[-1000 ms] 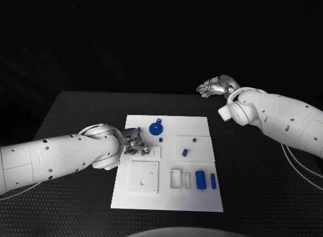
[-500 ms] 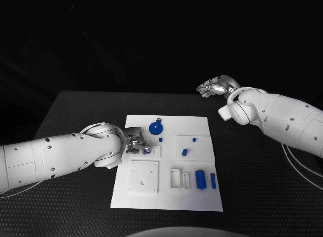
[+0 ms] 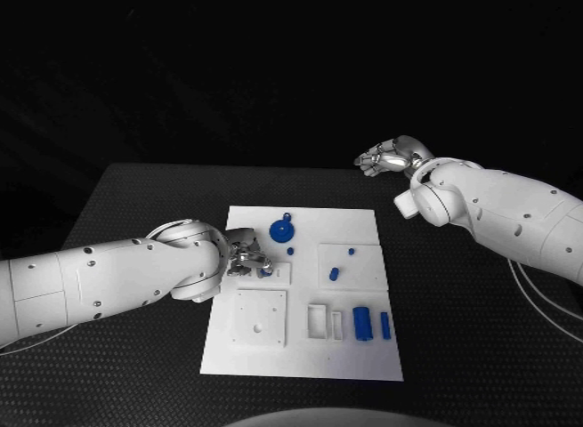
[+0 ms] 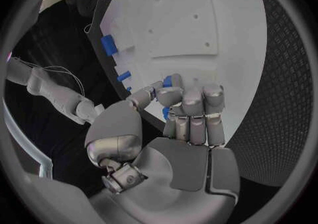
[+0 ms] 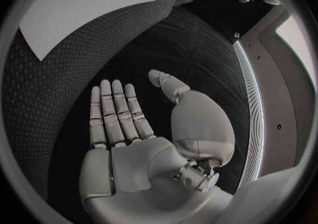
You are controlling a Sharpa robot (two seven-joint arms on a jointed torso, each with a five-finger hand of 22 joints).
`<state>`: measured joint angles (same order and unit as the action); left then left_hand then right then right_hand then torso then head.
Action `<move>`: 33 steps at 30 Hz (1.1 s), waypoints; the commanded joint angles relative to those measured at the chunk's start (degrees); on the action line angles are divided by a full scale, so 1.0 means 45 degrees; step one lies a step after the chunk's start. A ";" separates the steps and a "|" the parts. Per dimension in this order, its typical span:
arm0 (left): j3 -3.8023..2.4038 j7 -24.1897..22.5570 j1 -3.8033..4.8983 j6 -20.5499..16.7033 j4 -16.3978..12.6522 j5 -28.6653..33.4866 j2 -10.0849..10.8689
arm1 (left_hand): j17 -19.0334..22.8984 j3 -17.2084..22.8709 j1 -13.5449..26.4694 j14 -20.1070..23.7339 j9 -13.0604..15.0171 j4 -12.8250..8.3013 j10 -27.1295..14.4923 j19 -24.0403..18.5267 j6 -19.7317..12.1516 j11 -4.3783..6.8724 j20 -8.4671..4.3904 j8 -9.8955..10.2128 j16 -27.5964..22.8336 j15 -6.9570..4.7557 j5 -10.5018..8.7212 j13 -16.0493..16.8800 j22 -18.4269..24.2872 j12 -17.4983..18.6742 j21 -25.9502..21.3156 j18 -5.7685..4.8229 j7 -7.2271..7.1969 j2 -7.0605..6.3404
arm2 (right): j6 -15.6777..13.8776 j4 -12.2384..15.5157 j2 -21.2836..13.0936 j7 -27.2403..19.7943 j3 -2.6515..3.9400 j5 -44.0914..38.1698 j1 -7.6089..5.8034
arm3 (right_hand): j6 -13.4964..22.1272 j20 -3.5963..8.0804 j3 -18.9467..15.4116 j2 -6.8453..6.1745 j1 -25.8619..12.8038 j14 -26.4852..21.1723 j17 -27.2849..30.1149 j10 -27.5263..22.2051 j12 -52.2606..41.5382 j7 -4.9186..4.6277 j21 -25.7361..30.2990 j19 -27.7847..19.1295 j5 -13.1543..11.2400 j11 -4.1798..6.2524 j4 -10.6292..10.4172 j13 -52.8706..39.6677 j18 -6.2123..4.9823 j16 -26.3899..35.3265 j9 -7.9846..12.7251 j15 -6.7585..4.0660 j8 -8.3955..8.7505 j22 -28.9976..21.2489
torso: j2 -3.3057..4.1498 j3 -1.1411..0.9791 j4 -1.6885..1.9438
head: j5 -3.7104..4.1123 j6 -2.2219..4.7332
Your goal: Assemble the parts on the task board
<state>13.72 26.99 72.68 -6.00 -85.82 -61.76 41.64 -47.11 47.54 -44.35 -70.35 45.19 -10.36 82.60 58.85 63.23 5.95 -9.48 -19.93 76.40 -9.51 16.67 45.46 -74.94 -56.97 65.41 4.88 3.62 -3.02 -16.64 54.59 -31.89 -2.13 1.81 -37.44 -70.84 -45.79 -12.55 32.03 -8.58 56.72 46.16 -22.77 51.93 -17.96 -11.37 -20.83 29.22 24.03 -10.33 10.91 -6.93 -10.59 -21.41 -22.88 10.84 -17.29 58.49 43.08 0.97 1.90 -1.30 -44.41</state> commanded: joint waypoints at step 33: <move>-0.0001 0.0211 0.0075 0.0437 -0.0022 -0.0545 0.0027 | -0.0086 0.0837 -0.0143 -0.0403 0.0015 -0.1135 -0.0303 0.0033 0.2228 0.0414 -0.1319 -0.0394 0.0329 -0.0286 0.0613 0.0096 -0.0165 -0.0416 0.0213 0.0119 -0.1159 0.0359 | 0.0328 -0.0059 0.0043 -0.0005 0.0005 -0.0017 0.0062 | -0.0023 -0.0033 -0.0022 0.0078 -0.0048 -0.0126 0.0087 0.0107 0.0047 -0.0092 0.0081 -0.0157 0.0209 -0.0045 0.0105 0.0108 0.0147 0.0005 0.0044 0.0036 -0.0043 0.0080 | -0.0002 0.0006 -0.0006 | -0.0056 -0.0017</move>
<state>13.73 27.80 72.96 -5.00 -85.86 -63.84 41.88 -47.46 46.98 -44.11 -70.47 45.21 -10.93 82.59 58.85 63.31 5.95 -9.48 -21.49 77.69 -9.41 19.34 45.83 -74.91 -58.57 66.07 4.43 3.55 -2.78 -16.10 54.32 -31.76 -2.01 1.81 -37.44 -70.58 -45.80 -12.67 31.88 -8.59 56.73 46.00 -22.44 52.13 -17.96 -11.37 -20.83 28.94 24.64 -10.54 11.07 -6.53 -10.59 -21.41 -22.78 10.99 -17.29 58.79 43.08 1.01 1.88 -1.58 -44.45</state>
